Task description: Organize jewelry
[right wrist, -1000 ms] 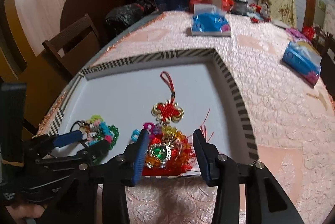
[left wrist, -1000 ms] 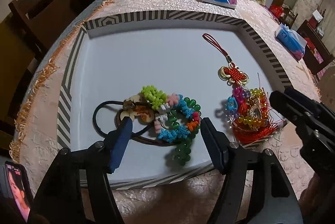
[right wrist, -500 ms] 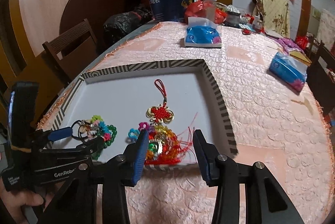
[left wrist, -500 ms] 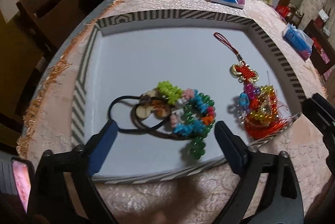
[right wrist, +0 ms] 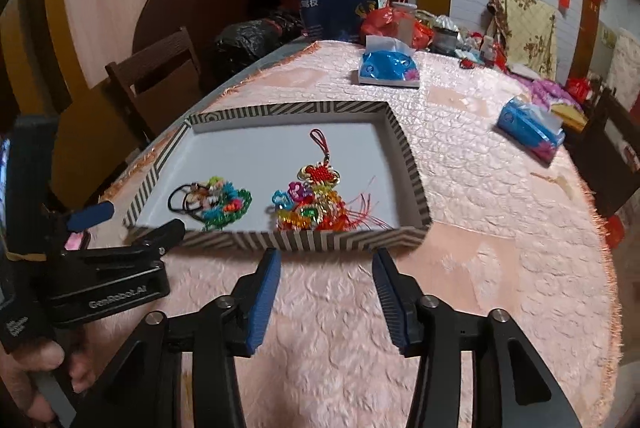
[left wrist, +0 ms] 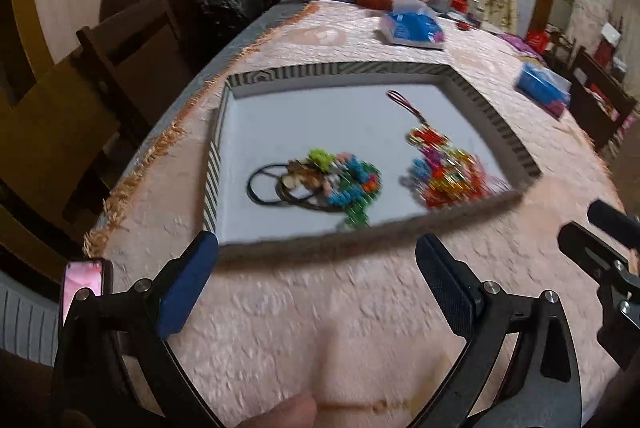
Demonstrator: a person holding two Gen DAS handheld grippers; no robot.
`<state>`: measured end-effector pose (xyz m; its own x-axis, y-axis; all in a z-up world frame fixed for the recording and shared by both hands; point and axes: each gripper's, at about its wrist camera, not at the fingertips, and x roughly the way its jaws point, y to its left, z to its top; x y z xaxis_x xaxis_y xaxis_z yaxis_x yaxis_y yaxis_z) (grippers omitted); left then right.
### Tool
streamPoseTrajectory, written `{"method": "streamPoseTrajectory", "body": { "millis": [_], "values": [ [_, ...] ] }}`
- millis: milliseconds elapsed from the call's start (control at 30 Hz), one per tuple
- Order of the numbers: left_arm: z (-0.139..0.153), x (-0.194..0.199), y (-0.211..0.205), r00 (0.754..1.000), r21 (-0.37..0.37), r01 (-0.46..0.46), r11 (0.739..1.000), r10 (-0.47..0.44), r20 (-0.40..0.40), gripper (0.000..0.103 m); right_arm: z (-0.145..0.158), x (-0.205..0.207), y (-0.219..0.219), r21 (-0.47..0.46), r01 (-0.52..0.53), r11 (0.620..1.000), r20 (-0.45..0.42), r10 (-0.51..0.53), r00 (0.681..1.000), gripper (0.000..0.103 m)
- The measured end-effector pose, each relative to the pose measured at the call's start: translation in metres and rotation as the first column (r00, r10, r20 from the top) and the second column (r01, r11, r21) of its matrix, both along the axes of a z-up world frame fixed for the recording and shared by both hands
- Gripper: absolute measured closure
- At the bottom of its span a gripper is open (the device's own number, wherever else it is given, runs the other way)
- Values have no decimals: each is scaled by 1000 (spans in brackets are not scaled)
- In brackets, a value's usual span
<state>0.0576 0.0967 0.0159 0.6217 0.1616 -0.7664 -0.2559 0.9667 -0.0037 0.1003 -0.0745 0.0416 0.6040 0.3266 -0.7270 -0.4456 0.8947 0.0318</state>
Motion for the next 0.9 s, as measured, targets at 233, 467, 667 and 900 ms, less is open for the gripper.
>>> {"method": "streamPoseTrajectory", "body": {
  "millis": [233,467,667,900],
  "values": [
    [-10,-24,-15,998,-46,52,998,-54,-38,4,0,-31,-9,16,-15,1000,-10,15,1000,49],
    [-14,-19,-9,998,-107,36,994,-42,-51,4,-4,-30,-15,16,1,1000,-31,-1,1000,49],
    [-20,-16,-5,996,-148,26,989,-38,-76,4,-6,-22,-18,30,18,999,-56,-16,998,49],
    [-27,-12,0,995,-176,7,984,-25,-99,4,-11,-16,-16,32,16,999,-72,-14,997,49]
  ]
}}
